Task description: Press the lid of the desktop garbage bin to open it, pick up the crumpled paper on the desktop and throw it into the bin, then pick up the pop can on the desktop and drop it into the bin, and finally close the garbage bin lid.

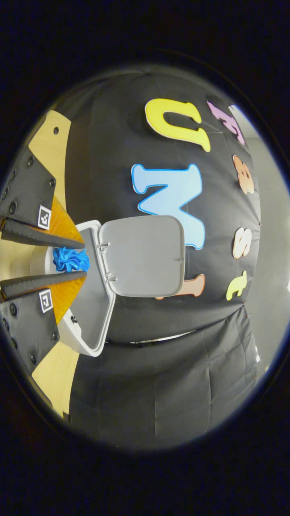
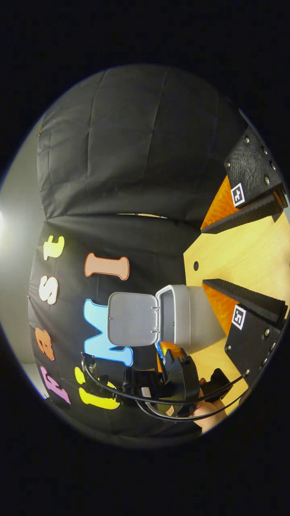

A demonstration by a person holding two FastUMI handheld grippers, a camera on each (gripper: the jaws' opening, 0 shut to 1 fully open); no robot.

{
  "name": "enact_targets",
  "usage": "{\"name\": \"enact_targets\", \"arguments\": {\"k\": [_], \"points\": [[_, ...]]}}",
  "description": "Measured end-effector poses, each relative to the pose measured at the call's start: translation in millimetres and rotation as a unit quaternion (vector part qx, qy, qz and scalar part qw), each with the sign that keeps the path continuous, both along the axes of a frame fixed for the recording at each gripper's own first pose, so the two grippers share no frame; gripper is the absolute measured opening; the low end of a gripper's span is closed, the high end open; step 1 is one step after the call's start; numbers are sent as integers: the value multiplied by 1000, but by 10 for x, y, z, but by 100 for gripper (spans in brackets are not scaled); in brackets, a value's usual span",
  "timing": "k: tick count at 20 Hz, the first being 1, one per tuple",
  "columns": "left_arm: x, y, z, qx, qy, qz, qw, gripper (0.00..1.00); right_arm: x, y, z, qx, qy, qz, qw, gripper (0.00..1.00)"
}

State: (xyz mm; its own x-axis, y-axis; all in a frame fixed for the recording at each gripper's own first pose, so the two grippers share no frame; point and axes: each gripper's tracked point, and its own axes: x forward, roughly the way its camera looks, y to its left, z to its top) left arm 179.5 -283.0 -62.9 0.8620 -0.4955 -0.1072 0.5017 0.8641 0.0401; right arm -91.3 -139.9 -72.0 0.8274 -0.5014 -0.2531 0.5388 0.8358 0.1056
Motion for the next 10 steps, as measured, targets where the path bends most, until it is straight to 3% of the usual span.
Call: {"name": "enact_targets", "arguments": {"k": [5,10], "points": [[-27,-55,6,-6,1,-7,1000,50,-19,13,-68,7,6,-4,1000,74],[-129,-71,95,-26,0,-21,999,87,16,73,-56,2,3,6,1000,74]]}}
